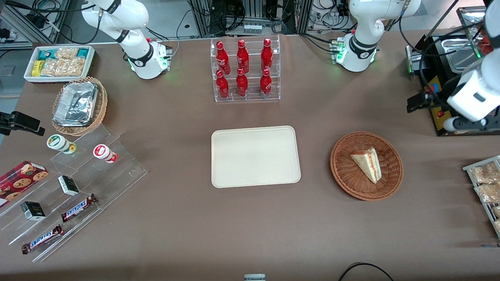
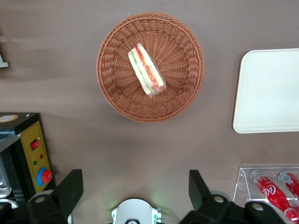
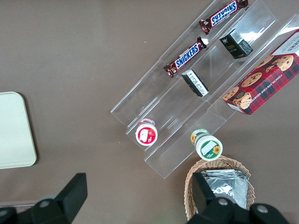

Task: Place sandwich from basket to tray
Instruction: 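Move the left gripper over the wrapped sandwich in the wicker basket, then lower the open left gripper around the sandwich and close it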

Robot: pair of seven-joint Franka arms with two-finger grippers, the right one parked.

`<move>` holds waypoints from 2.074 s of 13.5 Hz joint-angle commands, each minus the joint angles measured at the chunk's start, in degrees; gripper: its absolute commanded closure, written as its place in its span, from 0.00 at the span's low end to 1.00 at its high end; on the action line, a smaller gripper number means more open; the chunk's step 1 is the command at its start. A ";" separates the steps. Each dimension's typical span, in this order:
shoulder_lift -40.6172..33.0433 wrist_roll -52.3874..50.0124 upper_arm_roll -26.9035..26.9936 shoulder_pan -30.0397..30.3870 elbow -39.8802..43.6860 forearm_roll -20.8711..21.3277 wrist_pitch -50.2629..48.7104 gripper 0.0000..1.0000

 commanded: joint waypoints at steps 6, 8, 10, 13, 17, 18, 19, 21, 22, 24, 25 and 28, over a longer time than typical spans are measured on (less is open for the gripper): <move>1.04 0.38 -0.02 -0.21 -16.14 -0.34 18.60 0.00; 1.66 -0.06 -0.02 -0.47 -20.28 -0.34 25.11 0.00; 2.63 -0.41 -0.02 -0.56 -23.44 -0.34 30.38 0.00; 4.12 -2.77 -0.11 -0.64 -26.61 -0.16 36.19 0.00; 3.51 -12.15 -0.11 -0.65 -34.25 -0.16 46.12 0.00; 3.42 -16.37 -0.11 -0.65 -35.31 -0.16 47.53 0.00; 3.16 -20.06 -0.11 -0.65 -36.02 -0.25 48.68 0.00; 2.98 -28.50 -0.11 -0.47 -37.08 -0.60 50.70 0.00; 3.24 -32.45 -0.11 -0.47 -37.17 -0.60 51.50 0.00; 3.86 -38.01 -0.11 -0.38 -37.17 -1.65 52.29 0.00; 4.03 -39.34 -0.11 -0.38 -37.34 -3.57 53.86 0.00; 4.56 -39.79 -0.11 -0.38 -38.66 -5.17 55.28 0.00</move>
